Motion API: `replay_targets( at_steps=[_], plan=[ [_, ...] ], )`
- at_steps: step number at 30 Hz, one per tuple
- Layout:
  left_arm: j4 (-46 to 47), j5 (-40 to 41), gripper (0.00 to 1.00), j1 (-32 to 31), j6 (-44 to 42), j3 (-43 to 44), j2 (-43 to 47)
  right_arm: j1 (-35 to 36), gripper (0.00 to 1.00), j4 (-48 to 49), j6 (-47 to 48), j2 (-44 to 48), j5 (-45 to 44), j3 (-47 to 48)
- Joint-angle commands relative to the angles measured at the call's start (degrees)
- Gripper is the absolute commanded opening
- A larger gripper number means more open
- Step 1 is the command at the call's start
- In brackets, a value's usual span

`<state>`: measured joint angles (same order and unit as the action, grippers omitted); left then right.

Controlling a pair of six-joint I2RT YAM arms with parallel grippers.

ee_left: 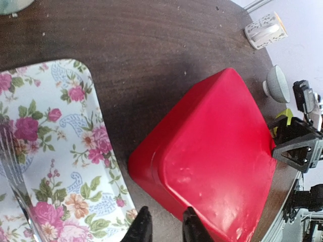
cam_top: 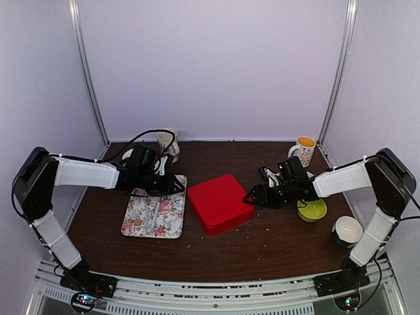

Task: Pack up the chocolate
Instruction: Rotate the packed packing box at the center of the board.

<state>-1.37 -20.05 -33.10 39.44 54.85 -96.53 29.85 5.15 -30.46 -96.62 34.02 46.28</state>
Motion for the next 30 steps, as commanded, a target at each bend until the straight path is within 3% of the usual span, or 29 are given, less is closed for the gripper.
replay_targets(
  at_steps=[1, 12, 18, 22, 24, 26, 30],
  plan=[
    [2.1, 2.6, 0.30, -0.1, -2.7, -1.3, 4.6, 2.3, 0.79, 5.5, -3.4, 2.2, 3.4, -4.7],
    [3.3, 3.8, 0.63, -0.2, -4.3, -4.2, 9.1, 9.4, 0.79, 12.5, -8.2, 4.4, 5.2, -9.4],
    [3.6, 6.0, 0.69, -0.1, -5.0, -5.9, 10.4, 7.5, 0.79, 6.9, -4.1, 7.3, 1.0, -6.7],
    [3.8, 9.5, 0.88, 0.0, -4.6, -8.3, 12.6, 4.6, 0.83, 5.6, -2.3, 9.8, -1.2, -6.3],
    [4.0, 11.5, 0.97, -0.1, -4.5, -9.4, 13.6, 3.7, 0.91, 4.3, -1.0, 10.8, -2.8, -5.7],
    [3.3, 13.5, 0.98, 0.2, -3.8, -10.2, 13.9, 3.2, 0.99, 1.8, 1.0, 11.3, -5.4, -4.3],
    [4.5, 12.1, 0.98, 1.2, -2.3, -11.5, 13.1, 2.2, 1.00, -0.7, 2.4, 9.3, -6.0, -1.1]
  ],
)
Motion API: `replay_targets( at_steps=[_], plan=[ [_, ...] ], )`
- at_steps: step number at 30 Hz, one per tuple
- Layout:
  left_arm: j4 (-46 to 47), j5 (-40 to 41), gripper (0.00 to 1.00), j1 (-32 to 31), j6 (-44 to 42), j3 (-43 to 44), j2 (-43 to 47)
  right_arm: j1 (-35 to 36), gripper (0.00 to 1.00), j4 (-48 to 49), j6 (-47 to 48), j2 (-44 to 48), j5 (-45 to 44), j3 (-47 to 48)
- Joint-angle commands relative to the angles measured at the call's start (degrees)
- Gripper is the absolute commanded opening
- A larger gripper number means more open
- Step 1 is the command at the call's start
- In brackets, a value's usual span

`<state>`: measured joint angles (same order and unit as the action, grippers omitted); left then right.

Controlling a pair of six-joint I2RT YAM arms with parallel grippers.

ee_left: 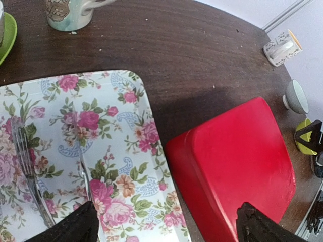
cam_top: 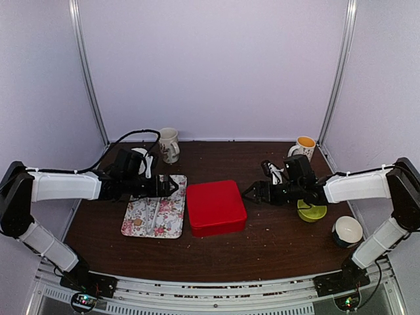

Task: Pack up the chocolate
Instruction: Rotate the packed packing box at the center of the board, then press the box lid onto the packing box.

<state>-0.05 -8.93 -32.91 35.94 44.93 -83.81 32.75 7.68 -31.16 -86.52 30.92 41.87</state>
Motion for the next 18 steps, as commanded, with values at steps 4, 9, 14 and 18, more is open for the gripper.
replay_targets(
  at_steps=[4, 9, 14, 18],
  plan=[
    [8.5, -3.8, 0.71, 1.1, 0.7, -2.9, 0.7, -1.2, 0.97, 1.0, 2.0, -2.0, 0.8, 4.4],
    [12.8, -10.0, 0.35, 1.1, 0.4, -2.2, -1.8, -1.6, 0.77, 7.7, -0.9, -4.2, 4.4, 5.7],
    [18.0, -14.6, 0.00, 1.0, 2.5, -1.9, -5.2, -1.6, 0.42, 14.9, -4.3, -7.2, 7.6, 6.6],
    [21.1, -16.1, 0.00, 0.9, 3.6, -2.5, -6.9, -1.6, 0.00, 21.8, -7.0, -10.5, 9.6, 6.3]
  ],
)
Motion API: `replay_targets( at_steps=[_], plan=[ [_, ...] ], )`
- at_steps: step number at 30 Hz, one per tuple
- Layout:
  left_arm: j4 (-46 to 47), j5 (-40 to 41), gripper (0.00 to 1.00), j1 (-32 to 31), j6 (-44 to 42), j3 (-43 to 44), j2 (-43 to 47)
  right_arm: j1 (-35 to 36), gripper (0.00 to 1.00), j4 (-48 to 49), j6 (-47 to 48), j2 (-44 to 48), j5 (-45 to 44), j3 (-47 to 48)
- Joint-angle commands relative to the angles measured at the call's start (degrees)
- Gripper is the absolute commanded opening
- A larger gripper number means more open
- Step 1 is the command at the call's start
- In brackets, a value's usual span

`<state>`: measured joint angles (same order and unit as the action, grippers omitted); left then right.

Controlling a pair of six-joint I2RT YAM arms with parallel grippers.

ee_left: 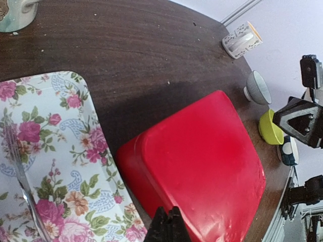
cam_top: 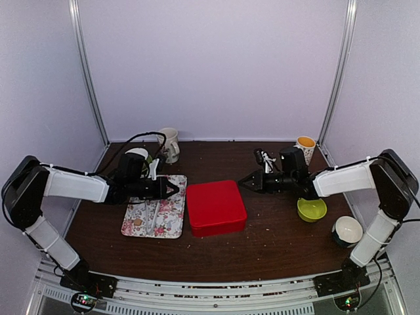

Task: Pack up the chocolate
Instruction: Press the box lid onto the packing box.

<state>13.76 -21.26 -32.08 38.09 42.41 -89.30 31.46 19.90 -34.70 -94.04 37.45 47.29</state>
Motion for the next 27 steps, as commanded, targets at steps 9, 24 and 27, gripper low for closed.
replay_targets(
  at_steps=[9, 24, 27],
  plan=[
    [9.8, -6.4, 0.00, 0.0, 2.8, 3.3, -6.5, -1.0, 0.00, 21.3, -10.0, -14.3, 9.5, 6.3],
    [10.3, -3.2, 0.00, 0.0, 5.4, 6.5, -12.1, -3.2, 0.00, 17.6, -8.8, -26.3, 7.5, 13.1],
    [17.3, -4.0, 0.00, -0.2, 10.5, 4.1, -18.2, -3.1, 0.00, 19.7, -9.9, -24.7, 8.6, 12.6]
  ],
)
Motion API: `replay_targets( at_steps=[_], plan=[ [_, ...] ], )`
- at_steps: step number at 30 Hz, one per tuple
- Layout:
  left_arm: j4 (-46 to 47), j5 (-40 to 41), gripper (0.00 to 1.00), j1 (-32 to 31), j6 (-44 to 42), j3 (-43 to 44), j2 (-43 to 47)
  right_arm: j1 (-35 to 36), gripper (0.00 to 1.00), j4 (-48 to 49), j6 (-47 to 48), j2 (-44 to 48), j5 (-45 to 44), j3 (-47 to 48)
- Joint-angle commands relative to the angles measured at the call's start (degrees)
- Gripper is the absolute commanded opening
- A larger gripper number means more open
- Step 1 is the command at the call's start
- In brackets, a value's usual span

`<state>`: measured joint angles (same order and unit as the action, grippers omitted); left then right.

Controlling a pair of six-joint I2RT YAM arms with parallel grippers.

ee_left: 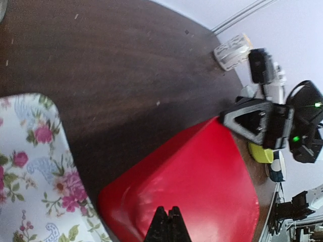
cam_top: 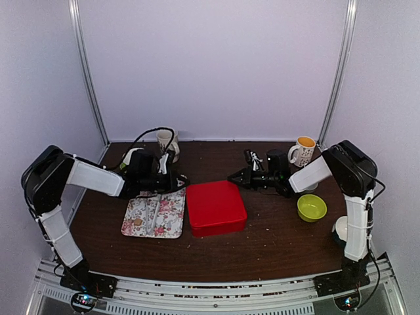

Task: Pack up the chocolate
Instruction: Press the box lid onto the packing box.

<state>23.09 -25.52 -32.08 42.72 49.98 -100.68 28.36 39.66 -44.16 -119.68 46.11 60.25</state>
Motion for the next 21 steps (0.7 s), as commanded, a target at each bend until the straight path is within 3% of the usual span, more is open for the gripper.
replay_targets(
  at_steps=[1, 7, 14, 17, 21],
  plan=[
    [10.4, -0.3, 0.00, -0.3, 7.3, -4.0, -8.3, -0.1, 0.00, 0.0, -0.1, 2.6, 0.2, -0.9],
    [12.4, -0.2, 0.00, -0.6, 7.6, -6.3, -6.7, 0.8, 0.00, 4.7, -0.4, 9.6, 1.3, -9.6],
    [5.8, -2.2, 0.00, -2.5, 6.3, -7.5, 2.9, 1.4, 0.00, 11.6, -4.2, 3.2, 1.1, -14.4],
    [2.6, -1.0, 0.00, -4.4, 6.0, -8.2, 1.6, 1.4, 0.00, 11.2, -4.1, 7.0, 1.6, -15.6],
    [5.6, -2.2, 0.00, -4.7, 8.0, -10.3, -3.4, 1.8, 0.00, 9.3, -1.6, 15.3, 2.5, -19.7]
  ],
)
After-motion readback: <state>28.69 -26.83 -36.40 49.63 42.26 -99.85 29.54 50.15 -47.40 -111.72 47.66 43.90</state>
